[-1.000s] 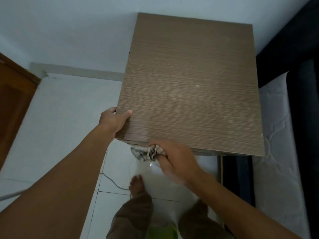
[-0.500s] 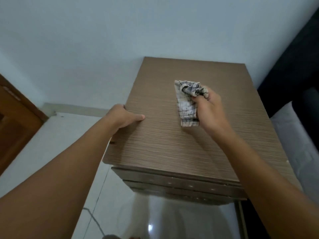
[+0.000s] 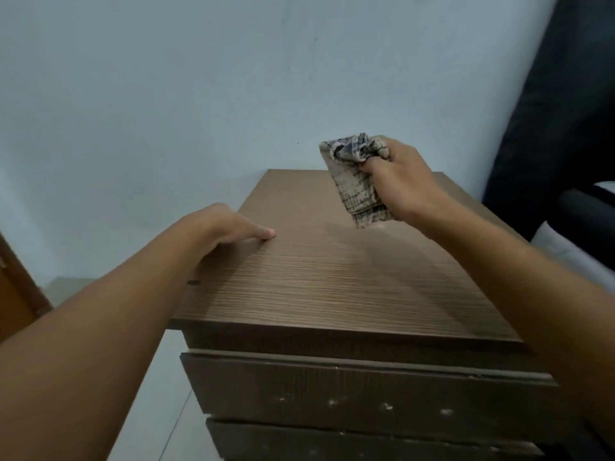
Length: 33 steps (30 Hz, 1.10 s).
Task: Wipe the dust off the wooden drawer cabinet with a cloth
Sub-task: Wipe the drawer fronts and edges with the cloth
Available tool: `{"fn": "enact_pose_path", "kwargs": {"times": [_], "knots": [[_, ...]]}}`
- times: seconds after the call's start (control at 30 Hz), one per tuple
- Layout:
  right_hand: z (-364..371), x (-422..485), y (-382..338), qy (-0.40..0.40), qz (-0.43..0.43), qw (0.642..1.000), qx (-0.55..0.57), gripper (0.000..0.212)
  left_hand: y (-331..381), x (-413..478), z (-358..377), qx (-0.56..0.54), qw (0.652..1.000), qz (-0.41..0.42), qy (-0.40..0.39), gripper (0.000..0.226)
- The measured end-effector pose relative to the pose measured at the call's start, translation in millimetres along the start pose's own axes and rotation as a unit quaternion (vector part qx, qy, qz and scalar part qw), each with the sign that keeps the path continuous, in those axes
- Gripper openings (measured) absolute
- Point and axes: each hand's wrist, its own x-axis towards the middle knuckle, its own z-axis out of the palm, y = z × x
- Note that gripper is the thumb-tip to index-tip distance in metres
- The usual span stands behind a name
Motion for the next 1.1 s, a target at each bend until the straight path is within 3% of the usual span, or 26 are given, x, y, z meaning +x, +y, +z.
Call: {"fn": "enact_pose_path", "kwargs": {"times": [0.37,0.5,0.67,0.7,0.8,0.87,0.97,1.1], "knots": [[-25.2,-88.2,-44.5,0.106,-0.048,0.993,0.006,0.025,-44.4,-63.3,5.9,-0.053,0.996,0.045,0.061,0.085],[-29.4,-146.1,-53.7,0.152,-0.079,0.981,0.094,0.022,-75.9,-98.9,26.2,-0.188,0.963,0.127,0.146,0.074],[-33.3,-208.2,-43.0,0.193,-0.006,0.950,0.245,0.022,-120.5,-133.5,67.9,-0.320,0.912,0.160,0.201,0.051],[-33.0,-216.8,-38.0,0.196,0.008,0.949,0.247,0.024,-126.7,-136.9,75.0,-0.339,0.907,0.153,0.198,0.056],[-30.7,-232.7,-20.5,0.215,0.016,0.965,0.150,0.028,-143.7,-141.5,96.3,-0.384,0.891,0.130,0.204,0.063],[-27.7,-233.5,-13.6,0.226,-0.013,0.974,0.020,0.032,-150.0,-141.5,107.9,-0.396,0.888,0.111,0.206,0.054],[-18.4,-212.5,-15.7,0.222,-0.051,0.957,-0.181,0.033,-152.9,-135.6,115.5,-0.400,0.887,0.088,0.211,0.047],[15.0,-168.6,-20.1,0.075,0.027,0.930,-0.358,0.029,-155.1,-131.0,114.5,-0.411,0.879,0.090,0.224,0.040]]}}
